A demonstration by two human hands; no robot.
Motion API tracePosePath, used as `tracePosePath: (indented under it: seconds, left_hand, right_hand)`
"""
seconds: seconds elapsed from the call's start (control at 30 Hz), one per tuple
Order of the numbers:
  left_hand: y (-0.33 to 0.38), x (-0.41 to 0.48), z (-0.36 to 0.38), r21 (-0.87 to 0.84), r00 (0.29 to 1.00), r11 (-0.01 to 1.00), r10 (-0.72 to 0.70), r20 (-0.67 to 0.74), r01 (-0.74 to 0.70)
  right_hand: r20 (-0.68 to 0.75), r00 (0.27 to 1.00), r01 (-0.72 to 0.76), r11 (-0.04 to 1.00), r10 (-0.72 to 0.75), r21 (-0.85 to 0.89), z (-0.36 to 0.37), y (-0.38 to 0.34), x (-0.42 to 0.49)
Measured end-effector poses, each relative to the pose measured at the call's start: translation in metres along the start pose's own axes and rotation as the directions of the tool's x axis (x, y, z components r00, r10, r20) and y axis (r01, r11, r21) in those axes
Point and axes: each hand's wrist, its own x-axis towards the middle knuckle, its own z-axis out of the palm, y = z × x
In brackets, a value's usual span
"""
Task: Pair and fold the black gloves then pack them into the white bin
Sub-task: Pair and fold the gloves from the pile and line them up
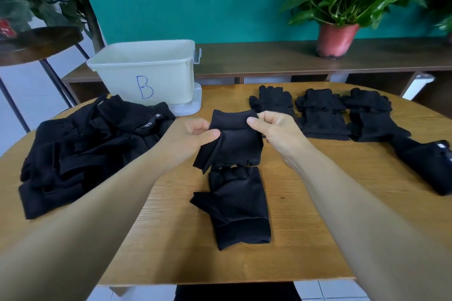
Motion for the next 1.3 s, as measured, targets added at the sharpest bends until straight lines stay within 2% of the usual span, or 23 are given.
tracePosePath:
  seconds: [0.2, 0.4, 0.47, 0.53, 0.6, 0.63, 0.73, 0.8, 0.97, 1.2, 1.27, 1.3]
  left_hand:
    - [0.009, -0.020, 0.002, 0.035, 0.998, 0.998, 0.053, -0.019, -0.053]
    - [-0.006, -0.061, 0.009, 0.109, 0.996, 0.992, 0.063, 0.067, -0.070]
    - [-0.019, -0.076, 0.017, 0.155, 0.990, 0.982, 0.091, 0.104, -0.107]
    - [-0.038, -0.088, 0.026, 0.377, 0.967, 0.890, 0.237, 0.097, -0.256]
    - [-0.055, -0.098, 0.034, 0.580, 0.913, 0.719, 0.388, 0.123, -0.383]
    - [-0.062, -0.103, 0.038, 0.624, 0.889, 0.657, 0.433, 0.147, -0.423]
    - [-0.071, -0.110, 0.045, 0.649, 0.858, 0.604, 0.488, 0.159, -0.463]
    - [-0.072, -0.111, 0.045, 0.663, 0.845, 0.586, 0.517, 0.135, -0.465]
    - [-0.073, -0.111, 0.049, 0.714, 0.835, 0.535, 0.536, 0.127, -0.452]
    - [-0.075, -0.112, 0.046, 0.749, 0.834, 0.461, 0.507, 0.217, -0.475]
    - [-0.075, -0.113, 0.041, 0.731, 0.833, 0.489, 0.517, 0.196, -0.476]
    - [-0.073, -0.113, 0.039, 0.705, 0.843, 0.543, 0.518, 0.148, -0.457]
  right_hand:
    - [0.003, 1.000, 0.027, 0.999, -0.027, -0.031, -0.004, -0.003, -0.021]
    - [0.137, 0.990, 0.014, 1.000, -0.012, -0.014, -0.009, 0.011, -0.076]
    - [0.163, 0.987, 0.009, 0.998, 0.000, -0.057, -0.007, 0.027, -0.094]
    - [0.148, 0.989, 0.050, 0.984, -0.024, -0.174, -0.005, 0.046, -0.108]
    - [0.094, 0.990, 0.130, 0.920, -0.102, -0.371, -0.003, 0.065, -0.116]
    - [0.079, 0.987, 0.157, 0.877, -0.136, -0.454, -0.001, 0.070, -0.120]
    - [0.095, 0.978, 0.204, 0.756, -0.186, -0.621, 0.003, 0.081, -0.127]
    - [0.120, 0.971, 0.234, 0.714, -0.208, -0.660, 0.003, 0.084, -0.128]
    - [0.082, 0.976, 0.203, 0.724, -0.200, -0.659, 0.005, 0.084, -0.127]
    - [0.152, 0.953, 0.292, 0.669, -0.261, -0.684, 0.004, 0.083, -0.132]
    - [0.127, 0.960, 0.270, 0.696, -0.250, -0.666, -0.001, 0.077, -0.133]
    - [0.087, 0.963, 0.249, 0.730, -0.254, -0.637, -0.004, 0.070, -0.133]
